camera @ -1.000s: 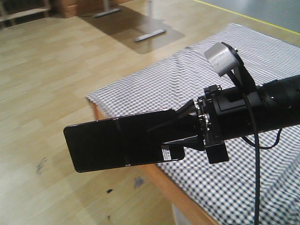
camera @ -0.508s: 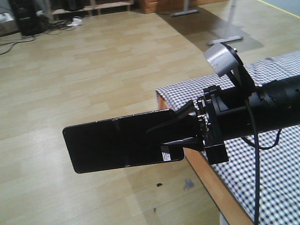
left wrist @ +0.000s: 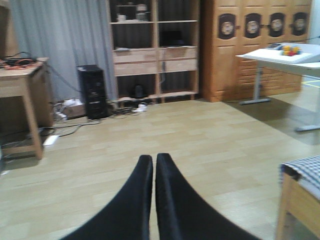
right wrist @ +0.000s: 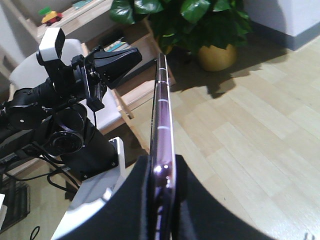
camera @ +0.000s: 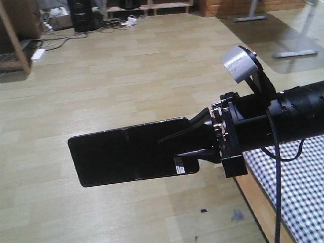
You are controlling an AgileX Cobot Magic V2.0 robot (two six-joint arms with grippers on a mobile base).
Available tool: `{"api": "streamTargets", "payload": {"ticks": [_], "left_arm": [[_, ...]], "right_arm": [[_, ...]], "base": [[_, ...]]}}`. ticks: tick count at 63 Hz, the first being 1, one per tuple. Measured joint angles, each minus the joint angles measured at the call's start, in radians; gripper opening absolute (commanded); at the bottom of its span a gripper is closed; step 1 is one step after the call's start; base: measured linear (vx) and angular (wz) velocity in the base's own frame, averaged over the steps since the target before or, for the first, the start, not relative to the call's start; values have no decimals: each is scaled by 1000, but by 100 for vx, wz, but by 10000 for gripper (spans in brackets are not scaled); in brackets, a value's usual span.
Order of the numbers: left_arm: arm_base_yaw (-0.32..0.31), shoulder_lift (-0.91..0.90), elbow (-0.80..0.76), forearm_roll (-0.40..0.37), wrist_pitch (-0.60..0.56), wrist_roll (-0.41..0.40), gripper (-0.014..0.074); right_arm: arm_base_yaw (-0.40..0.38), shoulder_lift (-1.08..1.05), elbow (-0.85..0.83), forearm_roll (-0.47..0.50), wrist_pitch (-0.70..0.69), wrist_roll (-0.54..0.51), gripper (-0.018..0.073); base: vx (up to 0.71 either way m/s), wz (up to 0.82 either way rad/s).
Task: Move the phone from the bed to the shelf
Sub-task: 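Hold the phone in the right gripper while the base drives to the shelf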
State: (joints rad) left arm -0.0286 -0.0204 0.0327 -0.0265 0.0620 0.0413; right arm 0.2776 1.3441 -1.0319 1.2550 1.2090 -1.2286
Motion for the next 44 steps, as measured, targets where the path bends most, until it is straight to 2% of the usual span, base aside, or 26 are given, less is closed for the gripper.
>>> {"api": "streamTargets", "payload": {"ticks": [23,44], "left_arm": [[0,0,0,0,0,0,1],[0,0,0,0,0,0,1]], "right_arm": [[0,0,0,0,0,0,-3],[0,0,0,0,0,0,-3]], "base": [[16,36],[21,16]]}}
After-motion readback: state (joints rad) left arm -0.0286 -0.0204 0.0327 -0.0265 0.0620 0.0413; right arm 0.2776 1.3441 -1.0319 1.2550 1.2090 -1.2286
